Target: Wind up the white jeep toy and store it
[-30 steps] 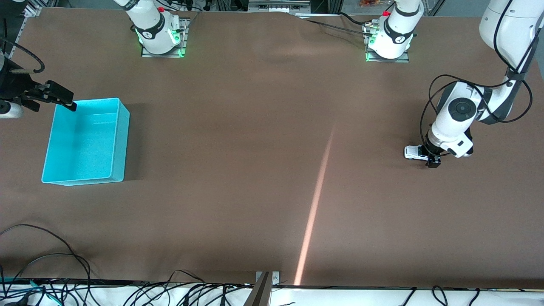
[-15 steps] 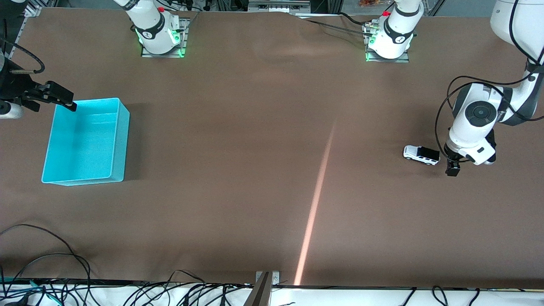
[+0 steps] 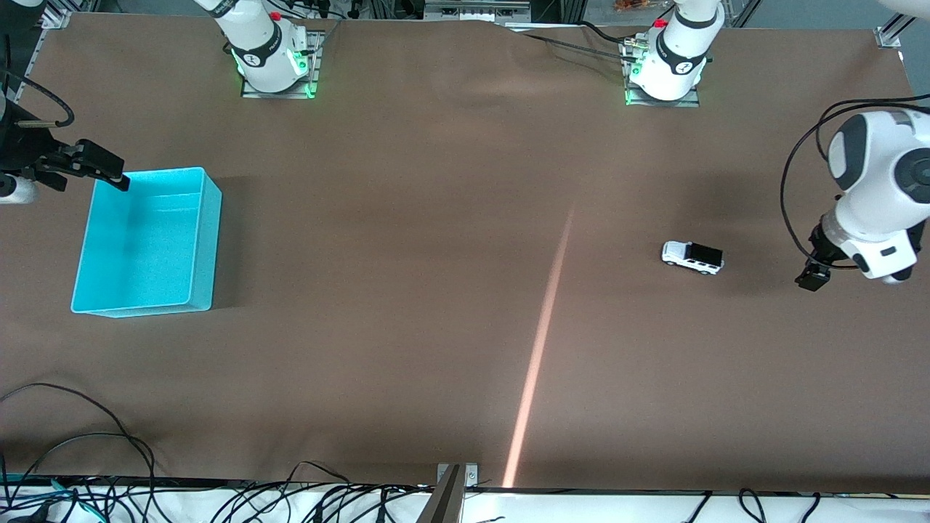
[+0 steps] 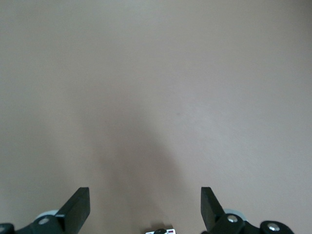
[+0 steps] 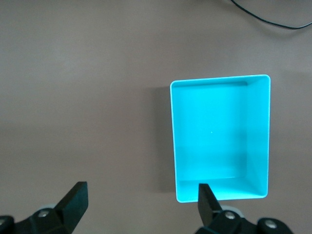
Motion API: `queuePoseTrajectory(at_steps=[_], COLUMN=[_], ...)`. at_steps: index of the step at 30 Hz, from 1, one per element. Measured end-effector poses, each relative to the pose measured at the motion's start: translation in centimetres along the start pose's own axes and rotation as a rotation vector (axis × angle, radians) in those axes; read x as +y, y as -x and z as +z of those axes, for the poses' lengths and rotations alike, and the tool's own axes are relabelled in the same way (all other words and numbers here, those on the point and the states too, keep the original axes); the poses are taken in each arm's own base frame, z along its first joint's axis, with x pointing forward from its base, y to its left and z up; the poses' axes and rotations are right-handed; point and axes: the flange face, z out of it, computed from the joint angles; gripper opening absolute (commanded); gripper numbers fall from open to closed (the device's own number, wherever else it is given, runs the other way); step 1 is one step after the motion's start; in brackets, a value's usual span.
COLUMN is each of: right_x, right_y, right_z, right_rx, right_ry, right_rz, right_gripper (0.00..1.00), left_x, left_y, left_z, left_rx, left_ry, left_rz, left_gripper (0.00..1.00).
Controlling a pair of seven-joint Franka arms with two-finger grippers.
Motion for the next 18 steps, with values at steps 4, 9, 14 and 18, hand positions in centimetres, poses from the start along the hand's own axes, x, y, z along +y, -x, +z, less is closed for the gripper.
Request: queuePoseTrajectory(at_steps=[4, 9, 14, 18], right_x=[0.0, 0.0, 0.0, 0.0], right_y=[0.0, 0.0, 0.0, 0.0], right_z=[0.0, 0.0, 0.0, 0.0], right_rx=[0.0, -0.001, -0.001, -0.001], right_ry=[0.0, 0.0, 0.0, 0.0], right_rz=[0.0, 0.0, 0.0, 0.0], right_gripper=[1.0, 1.0, 1.0, 1.0], left_x=[1.0, 2.3, 3.5, 4.1], left_y=[-0.7, -0.9, -0.6, -0.5], left_z=[-3.7, -7.8, -11.5, -14.4], left_rx=[-0.038, -0.044, -0.031, -0.047], left_ry=[0.023, 0.034, 0.048, 0.082], left_rz=[0.098, 0.227, 0.377, 0.486], left_gripper=[1.0, 1.0, 1.0, 1.0])
